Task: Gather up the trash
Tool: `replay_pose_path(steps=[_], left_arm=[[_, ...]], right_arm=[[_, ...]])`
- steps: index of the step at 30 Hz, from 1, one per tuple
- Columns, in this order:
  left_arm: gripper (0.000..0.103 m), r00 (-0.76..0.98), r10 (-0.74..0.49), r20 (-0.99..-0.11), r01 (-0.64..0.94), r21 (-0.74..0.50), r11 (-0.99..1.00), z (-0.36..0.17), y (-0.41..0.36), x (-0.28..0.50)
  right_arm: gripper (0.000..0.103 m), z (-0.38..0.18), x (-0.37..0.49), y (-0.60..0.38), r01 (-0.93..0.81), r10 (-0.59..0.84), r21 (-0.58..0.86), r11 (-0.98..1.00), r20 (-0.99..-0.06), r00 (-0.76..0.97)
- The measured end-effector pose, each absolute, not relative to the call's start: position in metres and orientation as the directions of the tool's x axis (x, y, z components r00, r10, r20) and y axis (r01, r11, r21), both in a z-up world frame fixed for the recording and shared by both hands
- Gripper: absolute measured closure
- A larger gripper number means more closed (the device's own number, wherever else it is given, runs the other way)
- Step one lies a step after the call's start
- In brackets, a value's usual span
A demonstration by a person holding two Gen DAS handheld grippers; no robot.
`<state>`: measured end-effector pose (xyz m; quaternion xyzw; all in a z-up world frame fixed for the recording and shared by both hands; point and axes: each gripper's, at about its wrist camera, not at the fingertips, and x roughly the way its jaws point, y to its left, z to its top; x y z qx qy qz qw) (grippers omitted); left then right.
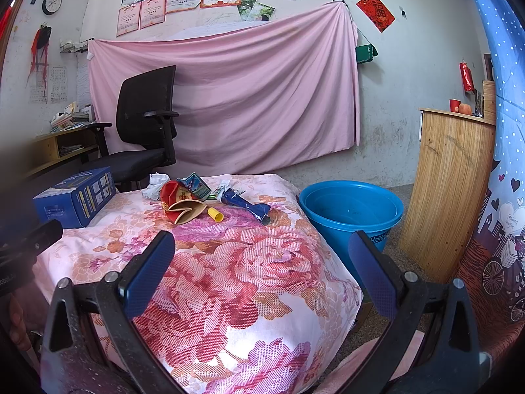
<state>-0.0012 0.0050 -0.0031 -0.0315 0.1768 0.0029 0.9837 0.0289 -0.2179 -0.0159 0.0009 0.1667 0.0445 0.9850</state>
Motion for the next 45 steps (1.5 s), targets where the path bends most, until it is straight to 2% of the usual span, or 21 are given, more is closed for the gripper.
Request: replay_pose_path(steps=[36, 45], left_arm=[[0.002, 0.937, -0.005, -0.350, -0.018, -0.062, 0.998, -0.0031, 0.0045, -0.0006], [0.002, 0.944, 0.032, -0.328, -0.050, -0.047, 0.998, -0.0039, 0.0078, -0.0025]], right_arm=[[0.000, -0.0151, 0.0283, -0.2178, -0.095, 0.097, 0.022, 0.995, -0.328, 0.940], [0.000, -0.0125, 0.0267, -0.2219, -0.100, 0.112, 0.054, 0.994, -0.307, 0.945]])
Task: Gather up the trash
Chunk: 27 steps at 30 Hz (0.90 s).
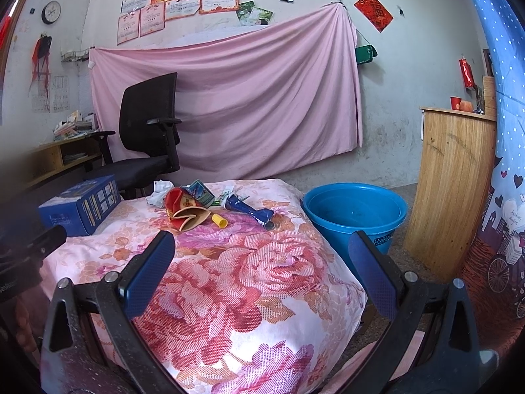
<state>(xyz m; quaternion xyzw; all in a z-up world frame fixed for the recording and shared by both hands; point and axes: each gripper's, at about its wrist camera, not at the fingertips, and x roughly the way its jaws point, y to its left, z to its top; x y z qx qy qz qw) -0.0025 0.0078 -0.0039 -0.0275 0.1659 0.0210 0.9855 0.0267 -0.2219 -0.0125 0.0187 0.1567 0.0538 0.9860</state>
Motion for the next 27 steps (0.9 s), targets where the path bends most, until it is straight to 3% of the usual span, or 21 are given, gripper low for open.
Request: replay_pose_path(steps=[10, 27], left_arm=[[0.002, 0.951, 0.055, -0.303, -0.076, -0.058, 0.995, 0.004, 0.013, -0.001], [0.002, 0.962, 0.034, -0.271, -0.034, 0.006, 0.999, 0.041, -0.001, 0.066]], right_arm=[[0.000, -0.008, 0.036, -0.225, -0.119, 0.145, 0.100, 0.988, -0.310, 0.940], [0.000, 0.047, 0.117, -0.226, -0.237, 0.230, -0.007, 0.972, -0.217, 0.949]])
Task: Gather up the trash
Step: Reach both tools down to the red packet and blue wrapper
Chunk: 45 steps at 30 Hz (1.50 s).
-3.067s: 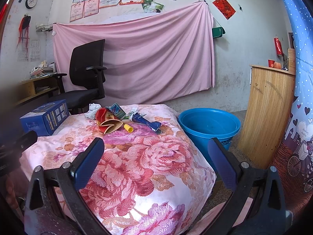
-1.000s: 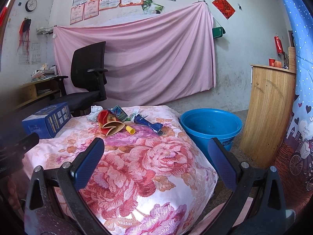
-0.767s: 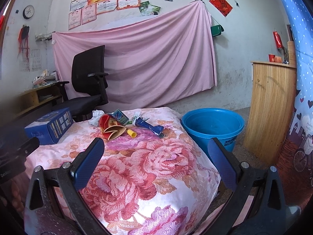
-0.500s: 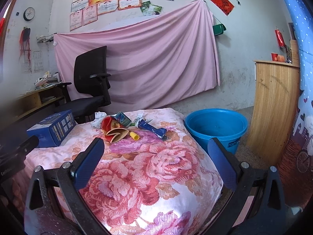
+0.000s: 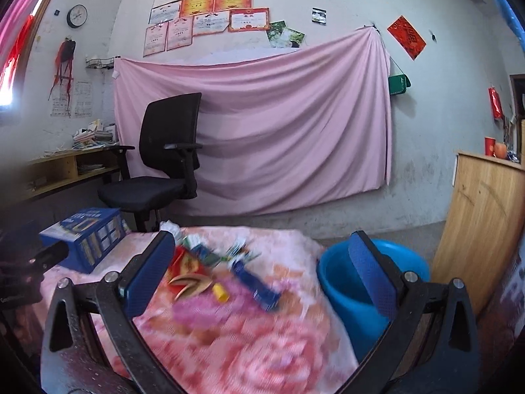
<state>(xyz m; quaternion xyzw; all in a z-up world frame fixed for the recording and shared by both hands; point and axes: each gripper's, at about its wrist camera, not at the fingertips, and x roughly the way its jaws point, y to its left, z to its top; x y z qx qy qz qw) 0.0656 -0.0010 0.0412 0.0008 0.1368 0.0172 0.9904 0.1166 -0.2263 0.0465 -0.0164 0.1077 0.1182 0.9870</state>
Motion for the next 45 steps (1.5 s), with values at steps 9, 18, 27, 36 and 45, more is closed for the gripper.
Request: replay_pose_path(steps=[9, 18, 27, 36, 45], left_arm=[[0.002, 0.956, 0.014, -0.294, -0.021, -0.021, 1.000, 0.043, -0.008, 0.138], [0.003, 0.921, -0.032, -0.389, 0.013, -0.050, 0.999, 0.021, -0.004, 0.187], [0.020, 0.816, -0.128, -0.564, 0.082, -0.106, 0.991, -0.005, -0.011, 0.222], [0.056, 0.655, -0.252, -0.712, 0.149, -0.205, 0.967, -0.034, -0.019, 0.249], [0.071, 0.587, -0.357, -0.726, 0.133, -0.349, 0.928, -0.043, -0.006, 0.251]], right_arm=[[0.000, 0.051, 0.201, -0.240, -0.276, 0.270, 0.012, 0.961, -0.250, 0.930], [0.000, 0.008, 0.252, -0.225, -0.410, 0.386, 0.031, 0.912, -0.409, 0.827], [0.004, -0.034, 0.279, -0.216, -0.466, 0.422, 0.096, 0.880, -0.610, 0.671], [0.012, -0.054, 0.301, -0.212, -0.490, 0.459, 0.184, 0.852, -0.712, 0.531], [0.027, -0.068, 0.311, -0.209, -0.499, 0.485, 0.245, 0.831, -0.758, 0.436]])
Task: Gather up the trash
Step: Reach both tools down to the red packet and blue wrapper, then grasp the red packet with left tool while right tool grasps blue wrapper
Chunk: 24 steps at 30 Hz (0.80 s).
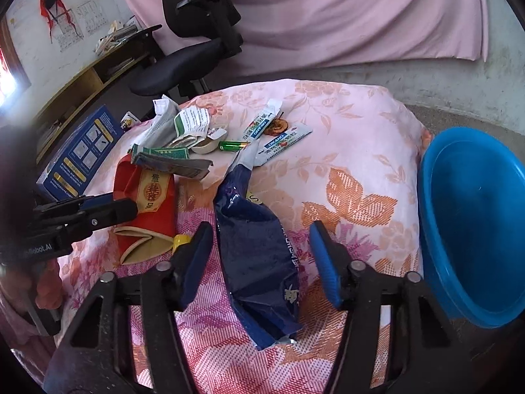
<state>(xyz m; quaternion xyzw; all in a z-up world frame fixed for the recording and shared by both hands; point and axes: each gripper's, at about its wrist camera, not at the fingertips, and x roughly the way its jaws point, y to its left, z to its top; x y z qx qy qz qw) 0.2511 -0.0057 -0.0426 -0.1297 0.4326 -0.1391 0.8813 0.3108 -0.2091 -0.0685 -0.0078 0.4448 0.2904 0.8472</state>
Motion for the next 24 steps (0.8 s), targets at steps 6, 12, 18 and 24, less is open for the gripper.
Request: replay_pose_path(steps=[6, 12, 18, 24], left_arm=[[0.080, 0.581, -0.387, -0.716, 0.130, -0.388, 0.912, -0.041, -0.003, 0.246], [0.083, 0.637, -0.352, -0.685, 0.168, -0.322, 0.932, -0.031, -0.020, 0.225], [0.083, 0.719, -0.296, -0.629, 0.177, -0.246, 0.953, -0.020, -0.037, 0.191], [0.083, 0.835, -0.256, -0.487, 0.171, -0.211, 0.962, 0.002, -0.048, 0.161]], right_arm=[[0.054, -0.071, 0.306, -0.205, -0.511, 0.466, 0.215, 0.832, -0.771, 0.434], [0.056, -0.065, 0.295, -0.208, -0.506, 0.449, 0.181, 0.843, -0.755, 0.478], [0.056, -0.052, 0.269, -0.221, -0.484, 0.447, 0.155, 0.861, -0.684, 0.576], [0.056, -0.023, 0.238, -0.237, -0.459, 0.439, 0.101, 0.883, -0.522, 0.731]])
